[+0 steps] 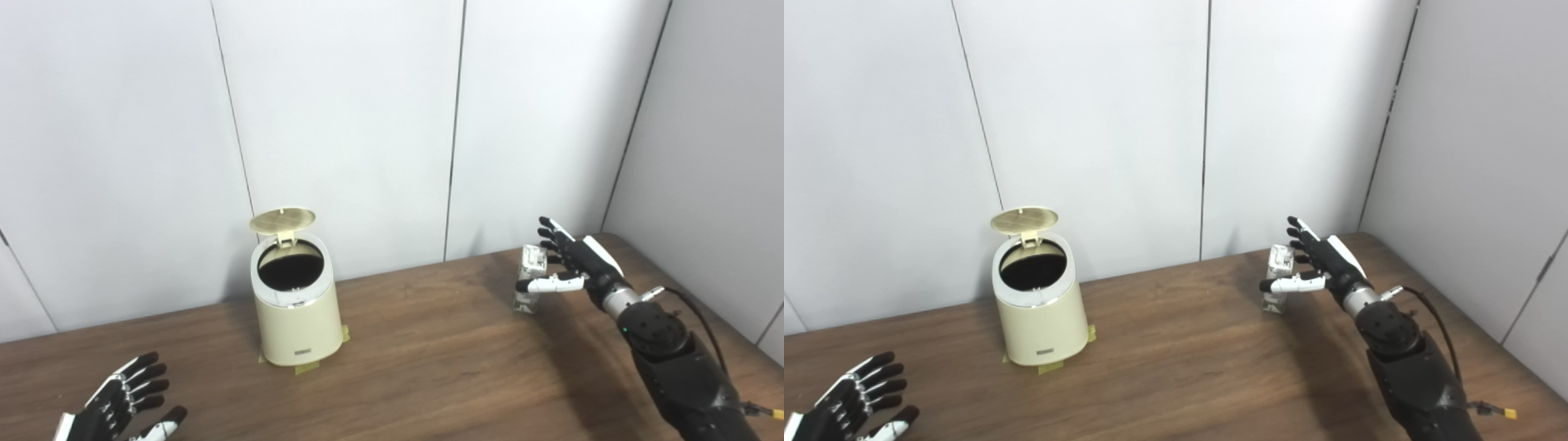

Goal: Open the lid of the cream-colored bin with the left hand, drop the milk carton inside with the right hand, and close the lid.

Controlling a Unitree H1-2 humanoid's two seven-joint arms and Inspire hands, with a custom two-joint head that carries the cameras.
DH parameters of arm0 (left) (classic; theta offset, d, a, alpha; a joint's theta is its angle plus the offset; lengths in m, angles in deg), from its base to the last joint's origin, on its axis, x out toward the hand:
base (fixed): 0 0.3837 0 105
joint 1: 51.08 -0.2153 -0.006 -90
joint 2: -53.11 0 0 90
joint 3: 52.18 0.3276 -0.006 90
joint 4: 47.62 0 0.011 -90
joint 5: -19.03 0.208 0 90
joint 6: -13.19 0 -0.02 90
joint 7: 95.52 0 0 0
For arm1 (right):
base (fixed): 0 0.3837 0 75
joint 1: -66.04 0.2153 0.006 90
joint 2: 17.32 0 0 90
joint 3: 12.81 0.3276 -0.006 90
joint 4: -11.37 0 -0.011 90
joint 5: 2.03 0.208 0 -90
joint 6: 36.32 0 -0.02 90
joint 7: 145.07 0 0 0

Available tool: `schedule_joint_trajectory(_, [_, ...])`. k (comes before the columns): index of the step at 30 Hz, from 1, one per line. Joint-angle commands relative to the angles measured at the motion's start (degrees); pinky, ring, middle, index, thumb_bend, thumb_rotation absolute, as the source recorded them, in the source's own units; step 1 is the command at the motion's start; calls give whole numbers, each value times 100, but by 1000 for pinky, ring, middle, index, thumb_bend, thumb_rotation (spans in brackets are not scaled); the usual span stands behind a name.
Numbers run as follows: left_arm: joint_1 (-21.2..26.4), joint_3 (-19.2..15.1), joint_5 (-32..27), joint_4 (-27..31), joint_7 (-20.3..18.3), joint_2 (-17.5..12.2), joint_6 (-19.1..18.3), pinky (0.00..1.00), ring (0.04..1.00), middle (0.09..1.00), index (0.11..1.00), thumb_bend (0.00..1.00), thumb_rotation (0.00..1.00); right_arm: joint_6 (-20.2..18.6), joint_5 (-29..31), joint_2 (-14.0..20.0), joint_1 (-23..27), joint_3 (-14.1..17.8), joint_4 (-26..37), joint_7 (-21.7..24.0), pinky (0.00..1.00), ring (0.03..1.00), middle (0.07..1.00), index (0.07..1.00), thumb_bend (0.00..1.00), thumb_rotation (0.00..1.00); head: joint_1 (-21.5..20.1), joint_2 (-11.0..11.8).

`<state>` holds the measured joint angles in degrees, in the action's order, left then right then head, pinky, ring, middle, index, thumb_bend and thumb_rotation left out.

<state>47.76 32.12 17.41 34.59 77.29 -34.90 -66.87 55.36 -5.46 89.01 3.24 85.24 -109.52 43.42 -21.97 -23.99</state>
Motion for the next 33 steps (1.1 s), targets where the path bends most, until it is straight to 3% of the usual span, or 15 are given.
schedule_joint_trajectory(1, [141,-9,11,273,35,-82,46,700,733,776,806,619,26,281,123,91,352,31,-28,10,908,948,979,1000,916,220,-7,0])
schedule_joint_trajectory(6, [126,8,8,340,11,-85,20,688,725,770,800,626,30,299,170,-56,409,44,-338,-81,890,950,979,990,862,158,69,-37])
schedule_joint_trajectory(13, [100,24,58,374,26,-93,44,676,720,771,798,627,18,480,300,-264,491,132,-703,-311,814,872,912,918,781,11,98,-76])
schedule_joint_trajectory(24, [97,49,17,298,-37,-132,168,671,718,768,805,620,0,1035,326,-411,676,114,-1378,-647,753,779,831,817,766,0,119,-146])
schedule_joint_trajectory(29, [89,68,49,271,-32,-158,195,653,706,767,807,617,0,1246,345,-540,737,191,-1618,-1063,684,721,788,775,761,0,124,-179])
schedule_joint_trajectory(31, [75,67,17,292,-36,-149,155,660,710,768,805,623,6,1261,320,-636,764,247,-1686,-1374,527,584,657,696,720,0,124,-185])
schedule_joint_trajectory(32, [73,69,4,290,-42,-147,156,662,712,768,805,624,8,1328,235,-671,804,233,-1823,-1574,498,558,632,681,711,0,128,-192])
schedule_joint_trajectory(33, [73,70,-4,287,-46,-148,160,661,711,767,803,620,4,1380,171,-685,833,208,-1921,-1700,455,506,547,607,619,0,132,-196])
